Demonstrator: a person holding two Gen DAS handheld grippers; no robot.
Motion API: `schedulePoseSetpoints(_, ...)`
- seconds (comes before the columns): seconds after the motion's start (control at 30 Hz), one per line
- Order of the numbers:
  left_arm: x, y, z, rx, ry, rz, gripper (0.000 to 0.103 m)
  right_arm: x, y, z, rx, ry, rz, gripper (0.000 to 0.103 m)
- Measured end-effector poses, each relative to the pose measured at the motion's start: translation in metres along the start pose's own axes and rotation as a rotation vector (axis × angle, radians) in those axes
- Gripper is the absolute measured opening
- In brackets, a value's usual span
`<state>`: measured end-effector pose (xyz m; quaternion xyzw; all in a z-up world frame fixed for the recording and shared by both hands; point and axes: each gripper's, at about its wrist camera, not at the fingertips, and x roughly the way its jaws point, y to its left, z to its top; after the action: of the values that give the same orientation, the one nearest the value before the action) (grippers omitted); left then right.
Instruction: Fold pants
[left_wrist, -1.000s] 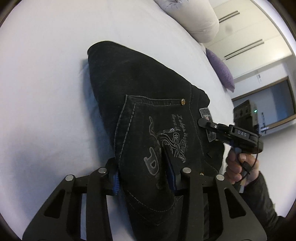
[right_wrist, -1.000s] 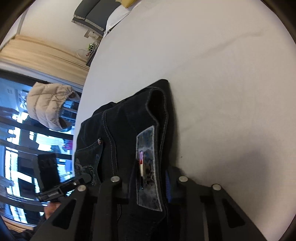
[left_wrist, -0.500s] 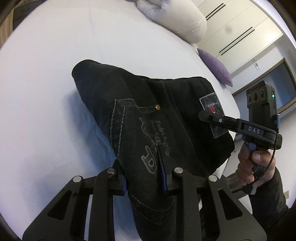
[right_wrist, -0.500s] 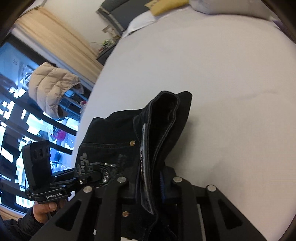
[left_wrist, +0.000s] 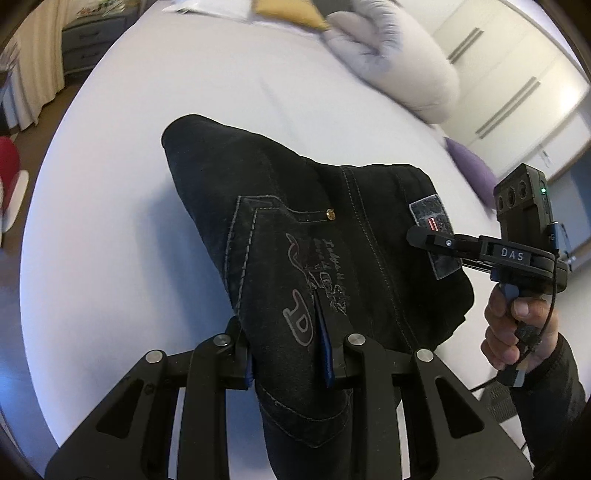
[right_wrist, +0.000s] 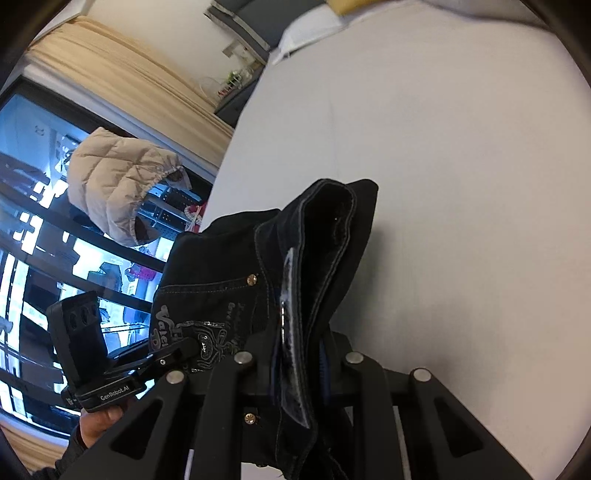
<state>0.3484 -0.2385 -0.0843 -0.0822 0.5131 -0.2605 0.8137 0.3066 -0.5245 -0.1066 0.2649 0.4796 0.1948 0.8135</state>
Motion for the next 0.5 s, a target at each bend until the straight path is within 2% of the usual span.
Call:
schedulePoseSetpoints(0.07, 0.011, 0.021, 0.003, -0.021, 0.022, 0.017, 0.024, 0.023, -0.004, 0.006, 0.018, 0.024, -0.012, 0.019)
schedulePoseSetpoints(0.17, 0.023, 0.04, -0.003, -0.042, 0.037, 0.009, 0.025, 0.037, -0.018, 0.007, 0.063, 0.029, -0.03, 0.02)
schedulePoseSetpoints(0.23, 0.03, 0.041, -0.008, -0.052, 0.033, 0.006, 0.029, 0.041, -0.031, 0.003, 0.083, 0.039, -0.028, 0.029)
schedulePoseSetpoints(0.3, 0.033, 0.047, -0.012, -0.068, 0.023, 0.011, 0.037, 0.044, -0.038, -0.005, 0.092, 0.04, -0.031, 0.03)
schedulePoseSetpoints(0.37, 0.033, 0.057, -0.011, -0.085, 0.01, 0.006, 0.04, 0.043, -0.046, -0.011, 0.123, 0.007, 0.016, 0.031)
schedulePoseSetpoints(0.43, 0.031, 0.063, -0.012, -0.101, -0.007, -0.003, 0.045, 0.043, -0.047, -0.01, 0.15, -0.009, 0.041, 0.038)
schedulePoseSetpoints(0.47, 0.027, 0.062, -0.014, -0.099, -0.015, 0.015, 0.049, 0.04, -0.044, -0.01, 0.15, -0.014, 0.03, 0.041)
schedulePoseSetpoints(0.5, 0.022, 0.062, -0.017, -0.093, -0.027, 0.046, 0.052, 0.037, -0.04, -0.011, 0.142, -0.021, 0.009, 0.05)
